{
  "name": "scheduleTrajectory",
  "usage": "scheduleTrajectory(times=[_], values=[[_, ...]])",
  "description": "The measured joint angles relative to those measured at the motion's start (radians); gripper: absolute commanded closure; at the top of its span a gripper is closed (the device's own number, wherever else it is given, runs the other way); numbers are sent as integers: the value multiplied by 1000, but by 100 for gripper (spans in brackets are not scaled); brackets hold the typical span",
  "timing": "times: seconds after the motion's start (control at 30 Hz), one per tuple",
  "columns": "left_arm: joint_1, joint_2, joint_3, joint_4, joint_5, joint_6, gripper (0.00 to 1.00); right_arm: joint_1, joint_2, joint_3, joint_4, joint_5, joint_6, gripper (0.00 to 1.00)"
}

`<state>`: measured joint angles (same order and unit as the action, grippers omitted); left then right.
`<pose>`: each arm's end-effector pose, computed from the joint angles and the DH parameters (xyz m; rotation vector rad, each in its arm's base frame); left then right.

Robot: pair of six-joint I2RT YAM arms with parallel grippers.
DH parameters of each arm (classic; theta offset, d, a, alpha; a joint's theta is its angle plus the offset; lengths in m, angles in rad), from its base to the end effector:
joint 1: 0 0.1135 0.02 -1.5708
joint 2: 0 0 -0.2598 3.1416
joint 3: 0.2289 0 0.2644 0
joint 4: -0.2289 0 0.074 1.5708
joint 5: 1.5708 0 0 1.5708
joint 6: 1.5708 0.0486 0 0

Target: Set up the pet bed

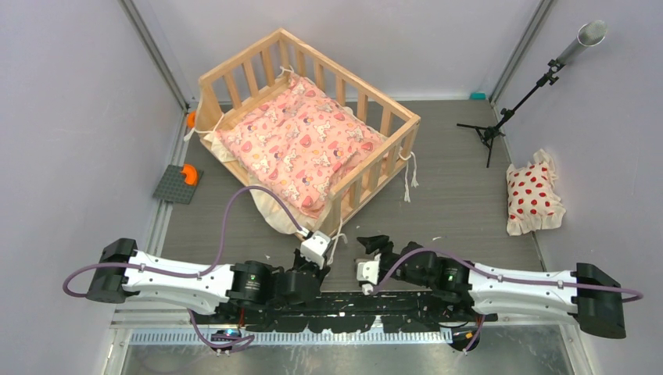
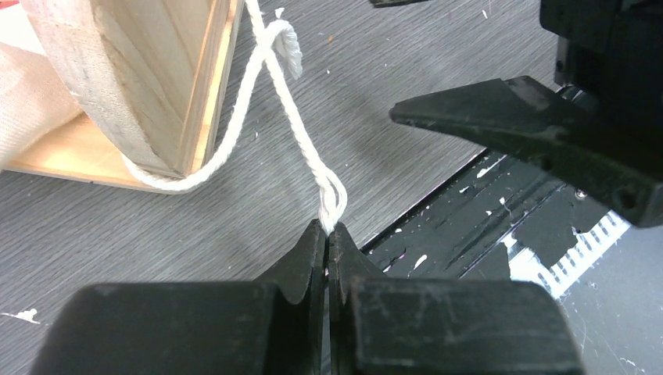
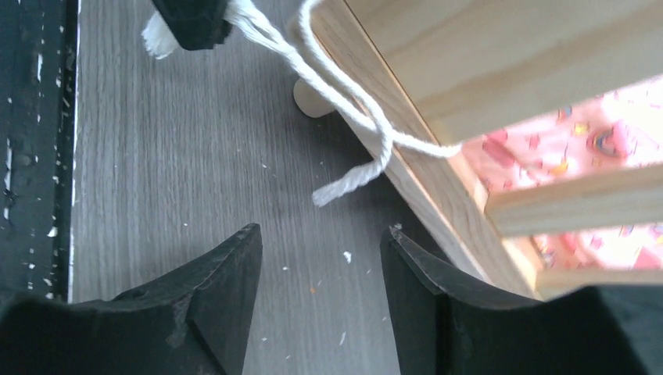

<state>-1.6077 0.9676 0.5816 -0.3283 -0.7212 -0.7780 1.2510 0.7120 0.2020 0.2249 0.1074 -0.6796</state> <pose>0.0241 -0.2183 0.2137 0.5187 2.0799 -0.6024 0.0662 0.1832 0.1755 -1.4893 1.1222 0.2972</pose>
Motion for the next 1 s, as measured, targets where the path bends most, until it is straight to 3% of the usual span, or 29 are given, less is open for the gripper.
scheduleTrajectory(times=[0.3,0.73,1.0], values=[[0,2,2,0,8,0,100,-18,175,96,110,-121,-231,34],[6,1,2,2,10,0,100,-190,288,167,125,-362,-266,36],[8,-10,2,2,16,0,100,-222,363,206,126,-450,-270,38]])
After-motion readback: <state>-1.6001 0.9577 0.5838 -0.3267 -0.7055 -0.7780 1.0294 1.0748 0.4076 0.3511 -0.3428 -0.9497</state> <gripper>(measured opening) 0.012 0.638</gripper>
